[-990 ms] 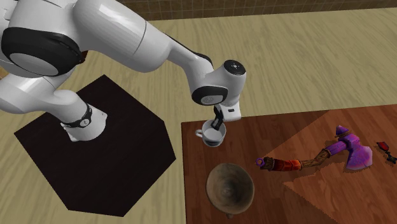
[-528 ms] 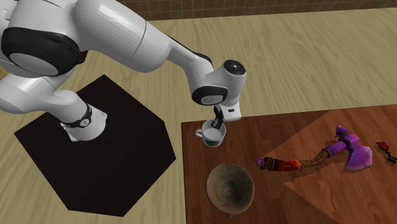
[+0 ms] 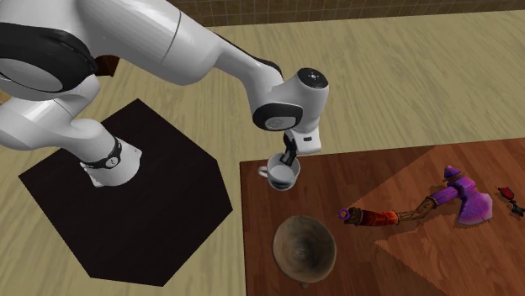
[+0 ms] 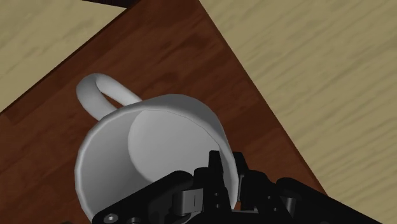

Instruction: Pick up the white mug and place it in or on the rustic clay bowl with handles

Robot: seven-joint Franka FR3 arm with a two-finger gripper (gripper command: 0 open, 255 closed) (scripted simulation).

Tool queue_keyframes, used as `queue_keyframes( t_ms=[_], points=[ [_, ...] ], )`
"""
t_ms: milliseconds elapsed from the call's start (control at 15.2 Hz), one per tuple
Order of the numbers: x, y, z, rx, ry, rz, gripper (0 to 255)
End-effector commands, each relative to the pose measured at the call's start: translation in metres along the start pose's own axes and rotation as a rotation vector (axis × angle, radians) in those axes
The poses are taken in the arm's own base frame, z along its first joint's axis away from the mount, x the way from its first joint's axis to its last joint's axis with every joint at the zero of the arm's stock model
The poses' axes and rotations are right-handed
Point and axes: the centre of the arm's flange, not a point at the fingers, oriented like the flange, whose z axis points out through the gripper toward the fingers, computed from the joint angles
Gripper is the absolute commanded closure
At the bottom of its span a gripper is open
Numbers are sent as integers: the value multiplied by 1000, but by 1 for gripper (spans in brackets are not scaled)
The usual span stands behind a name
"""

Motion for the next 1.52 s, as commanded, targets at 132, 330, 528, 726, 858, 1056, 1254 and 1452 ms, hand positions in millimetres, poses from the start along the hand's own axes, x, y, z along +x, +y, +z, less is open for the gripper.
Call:
queue_keyframes(
  t_ms=[132, 330, 528, 726, 858, 1056, 1254, 1452],
  points=[
    [-1, 1, -21, 0, 0, 0, 255],
    [-1, 2, -37, 0, 0, 0, 255],
    [-1, 2, -53, 0, 0, 0, 255],
    [-2, 3, -68, 0, 0, 0, 255],
    [-2, 4, -79, 0, 0, 0, 255],
    [-2, 5, -95, 0, 0, 0, 255],
    [-3, 5, -111, 0, 0, 0, 255],
    [-3, 6, -126, 0, 0, 0, 255]
  ],
)
